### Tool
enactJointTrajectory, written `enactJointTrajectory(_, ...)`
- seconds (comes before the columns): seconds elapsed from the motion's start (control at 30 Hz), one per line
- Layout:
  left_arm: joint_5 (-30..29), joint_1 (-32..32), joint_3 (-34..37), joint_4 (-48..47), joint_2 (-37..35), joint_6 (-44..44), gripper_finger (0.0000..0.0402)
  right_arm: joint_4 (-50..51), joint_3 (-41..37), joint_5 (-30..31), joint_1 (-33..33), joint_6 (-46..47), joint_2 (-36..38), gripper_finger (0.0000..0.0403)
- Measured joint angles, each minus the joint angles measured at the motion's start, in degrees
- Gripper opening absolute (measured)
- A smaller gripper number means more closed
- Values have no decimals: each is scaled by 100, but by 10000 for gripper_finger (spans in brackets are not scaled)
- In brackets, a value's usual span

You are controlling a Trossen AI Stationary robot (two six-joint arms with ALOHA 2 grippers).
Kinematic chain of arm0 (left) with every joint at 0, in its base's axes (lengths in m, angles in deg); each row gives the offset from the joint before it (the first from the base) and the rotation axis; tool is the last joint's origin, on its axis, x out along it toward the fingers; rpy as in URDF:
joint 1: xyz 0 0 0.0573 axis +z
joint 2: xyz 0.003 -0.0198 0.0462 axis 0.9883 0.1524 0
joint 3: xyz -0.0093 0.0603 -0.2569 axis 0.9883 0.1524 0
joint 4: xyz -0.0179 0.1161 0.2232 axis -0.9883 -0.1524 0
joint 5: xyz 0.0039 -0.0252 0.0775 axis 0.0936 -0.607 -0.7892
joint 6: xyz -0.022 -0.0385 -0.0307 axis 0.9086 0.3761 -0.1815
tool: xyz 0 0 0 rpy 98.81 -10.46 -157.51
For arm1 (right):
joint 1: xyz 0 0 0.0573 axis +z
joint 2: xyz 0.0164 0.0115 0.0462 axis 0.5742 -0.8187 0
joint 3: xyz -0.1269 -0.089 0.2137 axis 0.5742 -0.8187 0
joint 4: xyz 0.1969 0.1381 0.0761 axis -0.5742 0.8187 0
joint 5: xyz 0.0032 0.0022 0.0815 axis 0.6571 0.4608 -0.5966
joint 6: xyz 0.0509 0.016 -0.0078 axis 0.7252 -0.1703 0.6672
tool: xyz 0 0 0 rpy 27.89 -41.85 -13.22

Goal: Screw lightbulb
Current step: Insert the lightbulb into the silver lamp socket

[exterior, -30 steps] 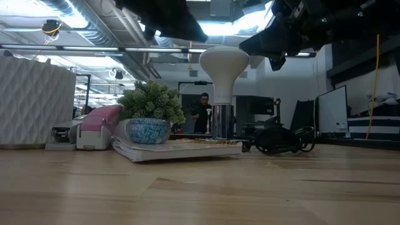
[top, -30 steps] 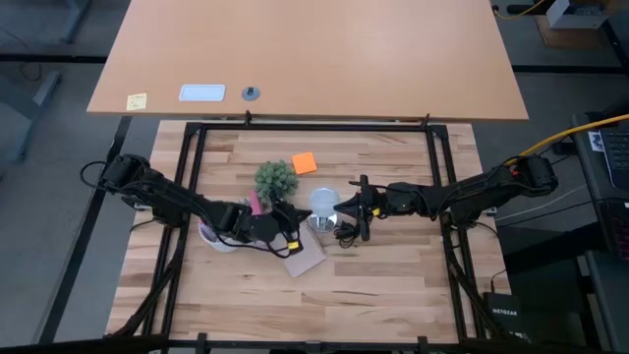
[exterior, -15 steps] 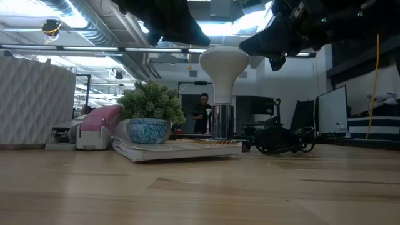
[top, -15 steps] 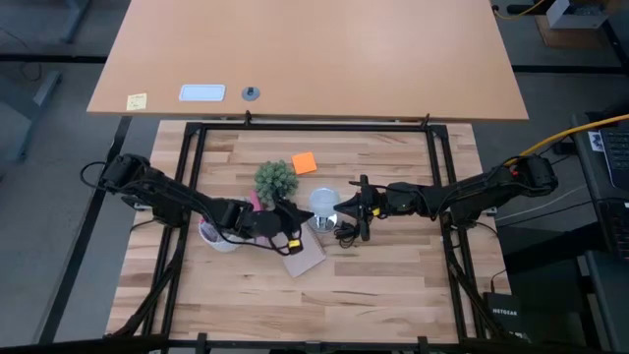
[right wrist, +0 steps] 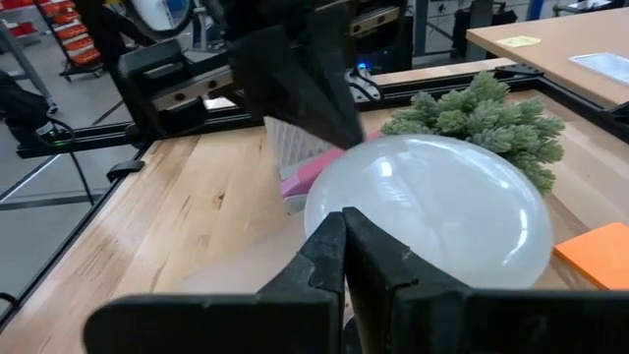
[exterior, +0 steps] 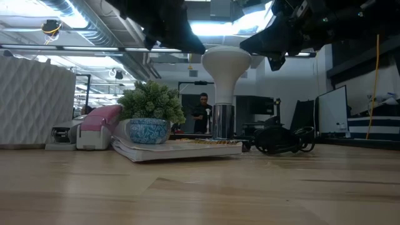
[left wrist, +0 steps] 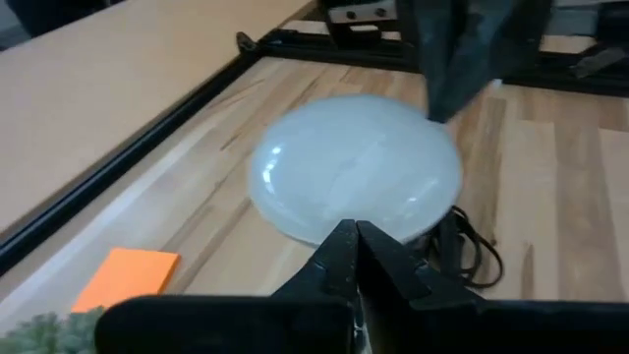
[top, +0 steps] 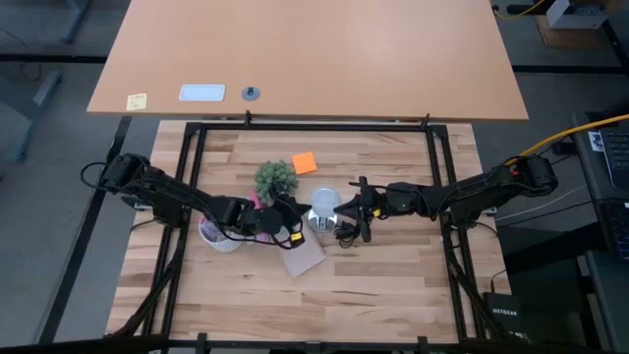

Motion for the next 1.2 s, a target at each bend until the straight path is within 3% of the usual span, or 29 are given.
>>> enactJointTrajectory(0.5,-172,437,0,36,0,-26,0,7,0,-9,2,0,-2,12)
enactJointTrajectory(0.73,-300,329,2,760,-2,-597,0,0,0,-8,0,0,-2,12)
enactJointTrajectory(0.97,262,189,2,990,6,-621,0,-13,0,-6,0,0,-2,12)
enactJointTrajectory(1.2,365,190,2,717,177,-291,0,-33,-2,-2,-2,-2,-2,12)
